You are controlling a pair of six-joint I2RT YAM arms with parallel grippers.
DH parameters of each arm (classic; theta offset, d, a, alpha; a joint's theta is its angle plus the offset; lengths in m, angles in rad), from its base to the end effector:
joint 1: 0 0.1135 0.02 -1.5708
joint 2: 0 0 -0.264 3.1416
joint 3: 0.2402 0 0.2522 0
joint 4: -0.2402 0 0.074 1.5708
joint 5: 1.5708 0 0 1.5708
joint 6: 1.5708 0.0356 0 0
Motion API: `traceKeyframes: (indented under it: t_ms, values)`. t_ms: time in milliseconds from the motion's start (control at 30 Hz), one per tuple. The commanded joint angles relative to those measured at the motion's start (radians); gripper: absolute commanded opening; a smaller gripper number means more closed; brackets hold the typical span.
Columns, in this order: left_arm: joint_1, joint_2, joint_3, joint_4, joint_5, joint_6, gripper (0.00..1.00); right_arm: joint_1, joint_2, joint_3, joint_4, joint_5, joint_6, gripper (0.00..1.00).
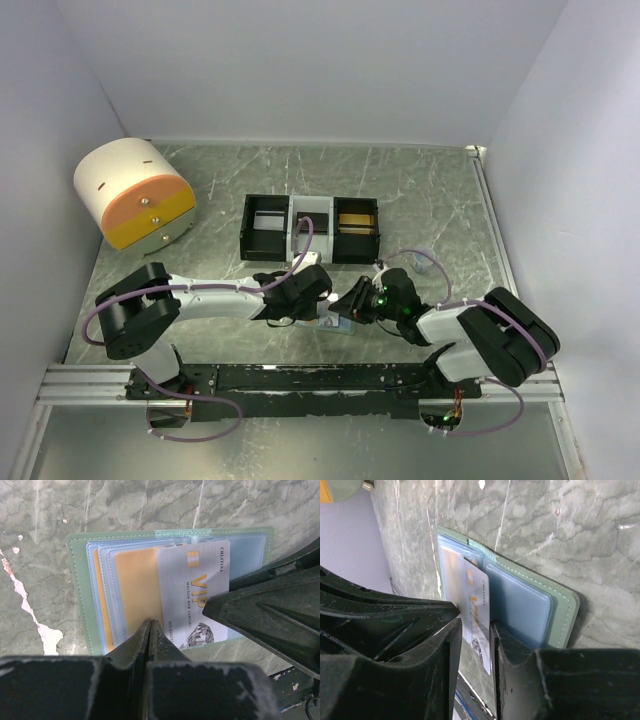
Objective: Take the credit cards out of the card holder
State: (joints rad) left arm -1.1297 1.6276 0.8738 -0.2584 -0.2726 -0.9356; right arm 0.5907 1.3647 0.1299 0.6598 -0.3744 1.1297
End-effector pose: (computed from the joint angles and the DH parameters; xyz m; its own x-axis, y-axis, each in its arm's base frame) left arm 0.1419 -0.2781 0.1613 -0.8668 0.0202 -0.4982 0.1892 0.9378 -0.2912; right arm 0.1533 0.1185 0.1022 -0.8921 0.4152 -0.1784 0.0783 0.5309 0.8438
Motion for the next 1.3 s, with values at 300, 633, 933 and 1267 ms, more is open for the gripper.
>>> traceKeyframes:
  t_ms: [300, 633, 933, 1267]
  values:
    - [-0.008, 0.003, -0.032, -0.009, 0.036, -0.006, 0.08, 0.011, 0.103, 0.030, 0.107, -0.005, 0.012, 0.17]
    - [-0.008, -0.044, -0.035, -0.054, -0.001, -0.012, 0.10, -0.089, -0.204, 0.115, -0.324, 0.015, -0.221, 0.00]
    - [-0.008, -0.110, -0.029, -0.082, -0.037, -0.021, 0.14, -0.093, -0.307, 0.131, -0.468, -0.021, -0.280, 0.00]
    - [-0.006, -0.247, -0.024, -0.151, -0.112, 0.044, 0.48, -0.086, -0.389, 0.120, -0.359, -0.052, -0.313, 0.00]
